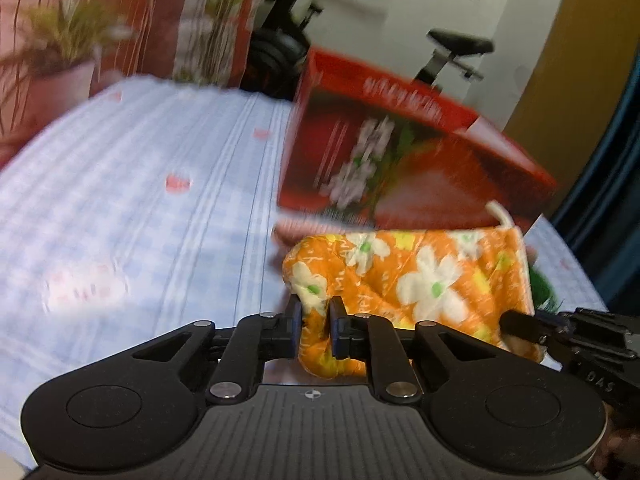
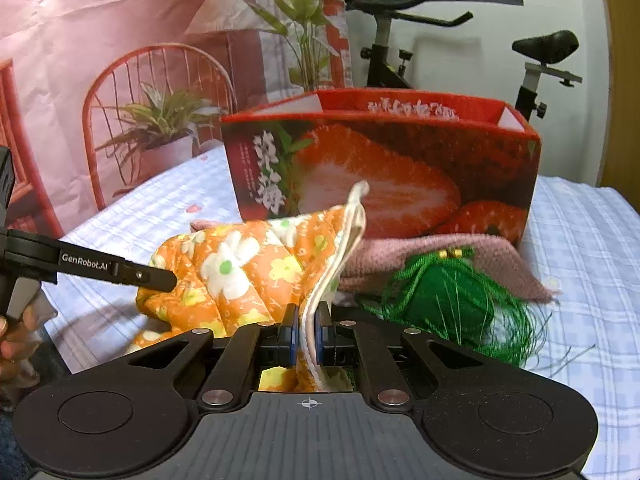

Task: Organize soft objects
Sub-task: 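Carry the orange floral pouch over the red box with both grippers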

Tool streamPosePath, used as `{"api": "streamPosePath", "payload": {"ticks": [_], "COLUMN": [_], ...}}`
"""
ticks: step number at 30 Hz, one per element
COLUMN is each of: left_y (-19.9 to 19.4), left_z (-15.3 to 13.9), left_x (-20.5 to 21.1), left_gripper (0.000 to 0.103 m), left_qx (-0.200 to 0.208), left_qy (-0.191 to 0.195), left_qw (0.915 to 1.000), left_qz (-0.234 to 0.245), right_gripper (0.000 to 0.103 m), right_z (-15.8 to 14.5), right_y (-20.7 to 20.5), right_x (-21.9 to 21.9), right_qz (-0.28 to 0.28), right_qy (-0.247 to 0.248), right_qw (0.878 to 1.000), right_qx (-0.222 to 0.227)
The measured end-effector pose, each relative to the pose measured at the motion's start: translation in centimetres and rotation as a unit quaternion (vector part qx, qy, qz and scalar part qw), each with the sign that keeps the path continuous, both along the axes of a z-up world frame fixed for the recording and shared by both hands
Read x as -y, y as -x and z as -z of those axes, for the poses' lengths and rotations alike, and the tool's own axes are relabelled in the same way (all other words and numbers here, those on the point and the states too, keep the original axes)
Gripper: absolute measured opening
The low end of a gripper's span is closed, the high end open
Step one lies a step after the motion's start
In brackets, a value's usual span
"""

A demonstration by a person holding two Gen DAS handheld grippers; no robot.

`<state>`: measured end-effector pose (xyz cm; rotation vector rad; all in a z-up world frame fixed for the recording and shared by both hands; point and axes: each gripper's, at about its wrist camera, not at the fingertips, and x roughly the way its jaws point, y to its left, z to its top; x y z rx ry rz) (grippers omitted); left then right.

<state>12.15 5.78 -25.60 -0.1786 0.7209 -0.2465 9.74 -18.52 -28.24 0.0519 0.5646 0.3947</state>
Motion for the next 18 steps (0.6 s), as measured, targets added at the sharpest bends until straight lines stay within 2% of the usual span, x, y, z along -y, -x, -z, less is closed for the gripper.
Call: {"api": "streamPosePath", "payload": {"ticks": [5, 11, 18], "left_y": [0.3, -1.2, -6.0], "left_z": [-4.8, -10.7, -14.3], "left_x": [0.1, 1.6, 4.2], "left_gripper": [0.014, 0.014, 0.014], "left_qx": [0.069, 0.150, 0.203], "left_qy": [-0.009, -0.025, -0.045], "left_qw": [0.9975, 0.9878, 0.9773], "left_qz": [0.016, 0.033, 0.040], "right_gripper": [0.007, 0.007, 0.007], "right_z": [-2.4, -6.8, -11.7], "right_y": [0.3, -0.3, -3.9], "right_x": [0.6, 1.4, 2.0], "right_qz": [-0.001, 0.001, 0.009], "right_qy": [-0.018, -0.030, -0.005], "right_qw": [0.999, 0.995, 0.989], "right_qx": [0.034, 0.095, 0.145]}}
